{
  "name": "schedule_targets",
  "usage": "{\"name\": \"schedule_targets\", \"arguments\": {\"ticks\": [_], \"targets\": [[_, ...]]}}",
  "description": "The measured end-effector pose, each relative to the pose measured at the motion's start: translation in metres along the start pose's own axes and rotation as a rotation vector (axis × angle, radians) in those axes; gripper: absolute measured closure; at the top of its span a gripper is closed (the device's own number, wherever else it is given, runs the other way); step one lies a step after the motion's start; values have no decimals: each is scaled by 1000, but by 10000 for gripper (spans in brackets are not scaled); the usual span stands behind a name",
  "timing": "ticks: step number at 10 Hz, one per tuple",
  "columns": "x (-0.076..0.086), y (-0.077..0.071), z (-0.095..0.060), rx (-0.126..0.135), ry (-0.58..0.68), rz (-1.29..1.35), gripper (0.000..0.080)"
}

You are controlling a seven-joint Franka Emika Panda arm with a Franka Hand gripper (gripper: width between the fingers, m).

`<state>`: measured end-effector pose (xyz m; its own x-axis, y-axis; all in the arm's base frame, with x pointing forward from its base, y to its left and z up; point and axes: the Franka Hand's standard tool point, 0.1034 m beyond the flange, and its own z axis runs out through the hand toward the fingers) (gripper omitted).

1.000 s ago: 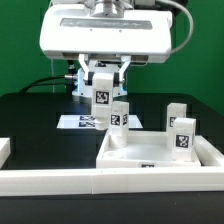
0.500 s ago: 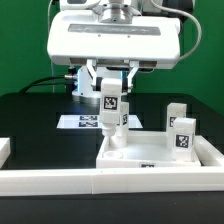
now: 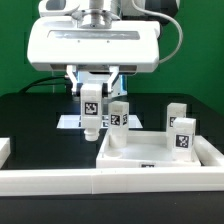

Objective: Assemble square table

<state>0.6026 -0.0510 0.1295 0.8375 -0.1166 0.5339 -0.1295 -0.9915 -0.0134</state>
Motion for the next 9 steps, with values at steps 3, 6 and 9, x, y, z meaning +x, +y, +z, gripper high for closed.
{"name": "schedule_targets", "arguments": {"ticks": [3, 6, 9], "targets": [[4, -16, -2, 45, -14, 43, 508], [2, -23, -2, 33, -16, 29, 508], [-7, -29, 9, 28, -7, 15, 508]]}}
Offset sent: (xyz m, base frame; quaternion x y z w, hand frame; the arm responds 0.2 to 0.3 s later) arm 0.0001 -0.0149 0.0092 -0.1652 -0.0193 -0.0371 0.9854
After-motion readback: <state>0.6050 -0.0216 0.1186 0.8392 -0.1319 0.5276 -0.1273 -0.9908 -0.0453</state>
